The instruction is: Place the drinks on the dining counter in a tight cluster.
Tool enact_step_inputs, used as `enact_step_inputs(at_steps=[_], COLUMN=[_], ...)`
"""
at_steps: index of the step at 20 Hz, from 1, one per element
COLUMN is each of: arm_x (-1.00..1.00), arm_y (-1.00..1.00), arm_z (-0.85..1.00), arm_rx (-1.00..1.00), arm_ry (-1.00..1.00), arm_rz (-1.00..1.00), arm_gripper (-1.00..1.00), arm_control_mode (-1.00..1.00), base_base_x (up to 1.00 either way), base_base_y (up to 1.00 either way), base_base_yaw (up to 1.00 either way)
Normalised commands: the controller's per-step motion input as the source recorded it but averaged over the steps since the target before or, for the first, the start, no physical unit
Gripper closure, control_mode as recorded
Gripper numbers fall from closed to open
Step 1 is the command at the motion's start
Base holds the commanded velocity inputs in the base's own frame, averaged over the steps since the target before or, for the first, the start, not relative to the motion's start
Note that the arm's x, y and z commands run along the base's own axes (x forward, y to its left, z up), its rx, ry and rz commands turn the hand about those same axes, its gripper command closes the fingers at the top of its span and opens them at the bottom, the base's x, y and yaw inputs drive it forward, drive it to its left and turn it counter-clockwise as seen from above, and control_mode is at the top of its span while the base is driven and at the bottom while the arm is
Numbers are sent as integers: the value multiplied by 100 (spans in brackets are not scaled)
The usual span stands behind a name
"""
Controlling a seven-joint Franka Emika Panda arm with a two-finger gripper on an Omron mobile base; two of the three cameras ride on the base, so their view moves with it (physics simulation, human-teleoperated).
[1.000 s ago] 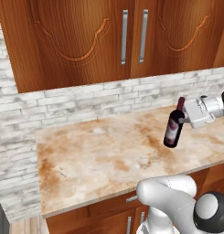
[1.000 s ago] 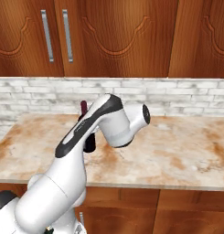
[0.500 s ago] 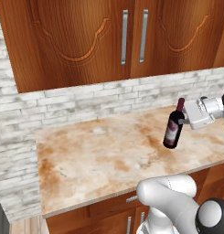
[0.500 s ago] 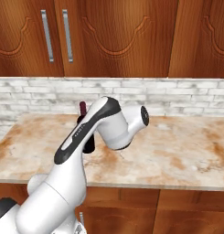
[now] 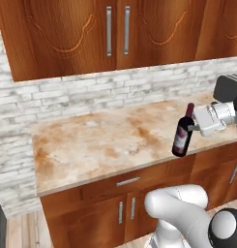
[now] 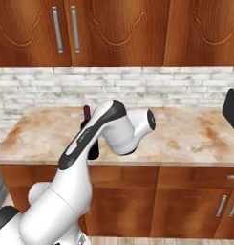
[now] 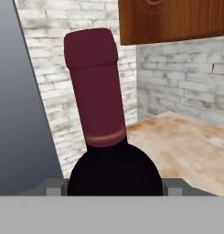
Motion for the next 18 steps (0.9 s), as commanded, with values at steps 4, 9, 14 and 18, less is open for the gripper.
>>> enact_step_inputs(at_steps=[4,9,14,18], arm_x=[0,0,0,0], arm_y=[0,0,0,0], arm_z=[0,0,0,0], arm_rx=[0,0,0,0], arm_ry=[0,0,0,0], arm_rz=[0,0,0,0], arm_gripper=[100,100,100,100], arm_control_mode=[100,100,100,100], base_base_x=[-95,-10,0,0], base_base_y=[-60,-32,-26,-5], base_base_yaw=[-28,-77,-89,-94])
